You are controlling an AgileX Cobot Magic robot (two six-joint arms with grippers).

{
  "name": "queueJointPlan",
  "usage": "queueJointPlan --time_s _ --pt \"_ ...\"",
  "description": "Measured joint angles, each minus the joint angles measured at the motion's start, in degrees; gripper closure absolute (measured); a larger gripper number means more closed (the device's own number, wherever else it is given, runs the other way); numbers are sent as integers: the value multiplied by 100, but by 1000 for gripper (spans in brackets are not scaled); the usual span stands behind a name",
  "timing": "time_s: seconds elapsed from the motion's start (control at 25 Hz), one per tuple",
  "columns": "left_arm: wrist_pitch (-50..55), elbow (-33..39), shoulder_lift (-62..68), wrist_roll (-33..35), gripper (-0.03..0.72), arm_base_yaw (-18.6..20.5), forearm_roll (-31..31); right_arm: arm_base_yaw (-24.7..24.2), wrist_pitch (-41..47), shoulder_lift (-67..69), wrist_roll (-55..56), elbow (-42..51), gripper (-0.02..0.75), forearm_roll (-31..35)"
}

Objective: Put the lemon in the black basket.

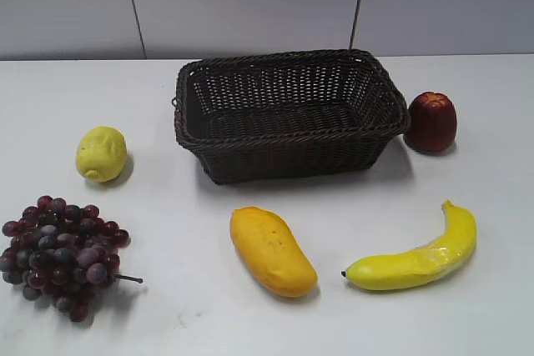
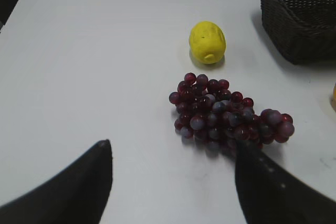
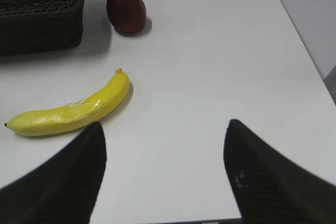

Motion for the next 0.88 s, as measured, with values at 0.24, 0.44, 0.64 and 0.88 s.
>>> queueJointPlan --time_s 0.24,0.44,0.64,0.88 --pt "0 0 0 0 135 0 0 0 5 0 0 0 167 30" --pt "0 0 0 0 135 0 0 0 5 0 0 0 167 0" --pt "0 0 0 0 135 0 0 0 -1 0 0 0 167 30" --pt "0 0 0 0 135 0 0 0 -1 0 0 0 167 0"
